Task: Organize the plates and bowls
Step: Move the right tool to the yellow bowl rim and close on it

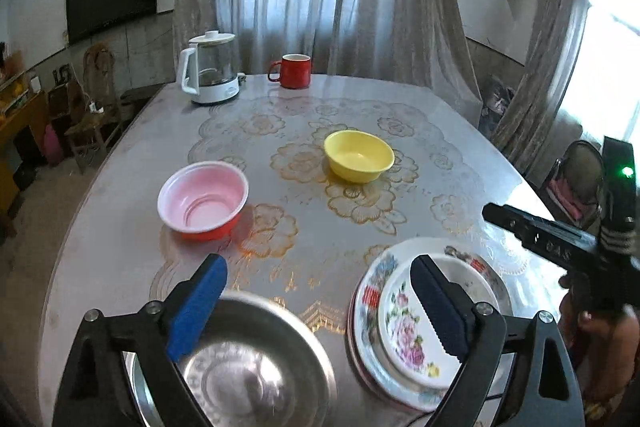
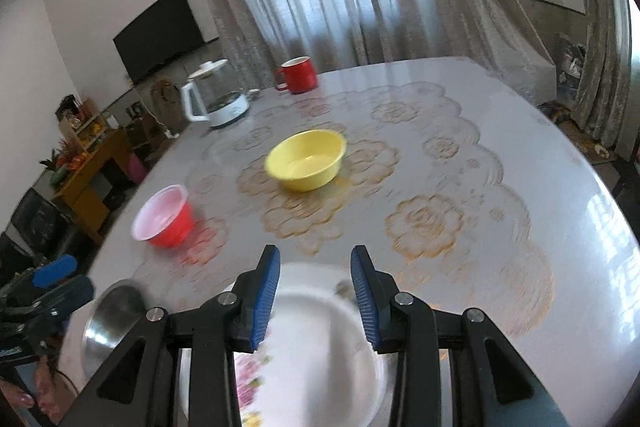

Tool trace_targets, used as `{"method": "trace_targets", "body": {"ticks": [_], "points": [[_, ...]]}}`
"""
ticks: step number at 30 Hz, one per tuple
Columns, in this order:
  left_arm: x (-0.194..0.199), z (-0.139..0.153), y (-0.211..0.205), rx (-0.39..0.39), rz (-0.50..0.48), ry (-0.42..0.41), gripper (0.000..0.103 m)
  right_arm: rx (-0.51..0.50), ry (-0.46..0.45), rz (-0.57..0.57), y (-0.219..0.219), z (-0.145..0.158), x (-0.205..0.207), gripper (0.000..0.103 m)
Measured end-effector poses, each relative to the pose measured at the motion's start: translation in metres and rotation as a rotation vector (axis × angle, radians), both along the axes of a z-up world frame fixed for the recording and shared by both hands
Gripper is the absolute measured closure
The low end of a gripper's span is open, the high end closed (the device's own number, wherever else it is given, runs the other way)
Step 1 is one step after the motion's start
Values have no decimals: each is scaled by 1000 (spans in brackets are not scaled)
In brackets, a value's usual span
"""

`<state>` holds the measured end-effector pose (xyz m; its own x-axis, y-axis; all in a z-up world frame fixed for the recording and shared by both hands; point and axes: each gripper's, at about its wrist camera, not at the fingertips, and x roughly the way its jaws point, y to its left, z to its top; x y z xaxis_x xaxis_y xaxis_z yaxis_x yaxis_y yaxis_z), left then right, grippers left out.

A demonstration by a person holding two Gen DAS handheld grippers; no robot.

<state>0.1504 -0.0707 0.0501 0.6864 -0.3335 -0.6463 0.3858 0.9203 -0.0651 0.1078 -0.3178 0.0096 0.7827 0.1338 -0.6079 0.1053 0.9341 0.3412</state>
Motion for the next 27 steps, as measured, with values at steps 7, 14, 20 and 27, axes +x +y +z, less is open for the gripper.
{"method": "trace_targets", "body": {"ticks": [7,14,20,27], "points": [[30,-3,-15,14,-8,38,9,-62,35,-2,-29,-2,47,66],[57,-8,-28,16,-10,70,9,-148,59,34,-30,-9,90,65],[77,-11,-39,35,-13,70,9,-117,75,58,-32,-16,123,65],[102,-19,-45,46,8,84,9,-96,80,68,-28,-22,151,61]]}}
